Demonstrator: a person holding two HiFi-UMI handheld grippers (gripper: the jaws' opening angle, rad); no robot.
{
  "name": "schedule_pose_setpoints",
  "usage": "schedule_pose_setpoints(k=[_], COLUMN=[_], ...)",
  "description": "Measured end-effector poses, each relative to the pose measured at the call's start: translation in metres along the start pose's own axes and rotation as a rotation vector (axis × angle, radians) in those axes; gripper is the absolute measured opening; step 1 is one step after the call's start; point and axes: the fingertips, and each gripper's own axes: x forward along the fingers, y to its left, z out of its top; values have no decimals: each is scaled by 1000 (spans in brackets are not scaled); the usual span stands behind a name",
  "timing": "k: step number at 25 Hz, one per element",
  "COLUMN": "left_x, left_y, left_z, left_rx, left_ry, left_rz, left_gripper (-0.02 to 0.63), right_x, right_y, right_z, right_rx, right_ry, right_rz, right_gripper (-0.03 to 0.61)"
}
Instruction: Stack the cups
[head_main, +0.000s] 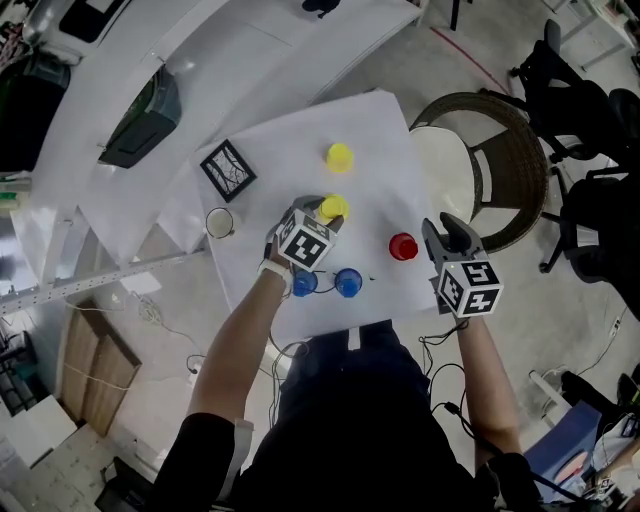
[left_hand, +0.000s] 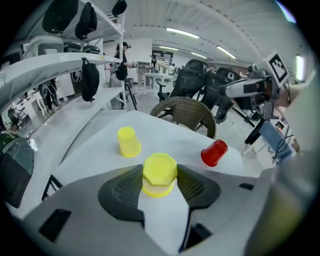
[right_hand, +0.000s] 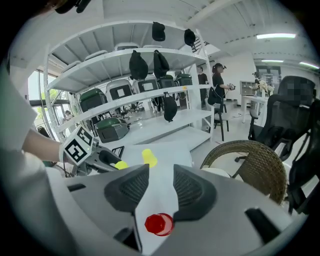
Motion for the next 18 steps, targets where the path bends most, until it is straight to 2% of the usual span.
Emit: schedule_pose_setpoints(k=[7, 18], left_x=[15, 37], left_y=[65, 129], left_z=[3, 17], left_rx=[-64, -105], left_ry=[17, 38], left_rz=[49, 124], left_gripper=[212, 212], right_x=[14, 19], right_y=[-4, -22], right_z=[-1, -9], right_rx=[-2, 13], right_ry=[34, 72], right_rz=[-5, -36], right_gripper=[149, 147])
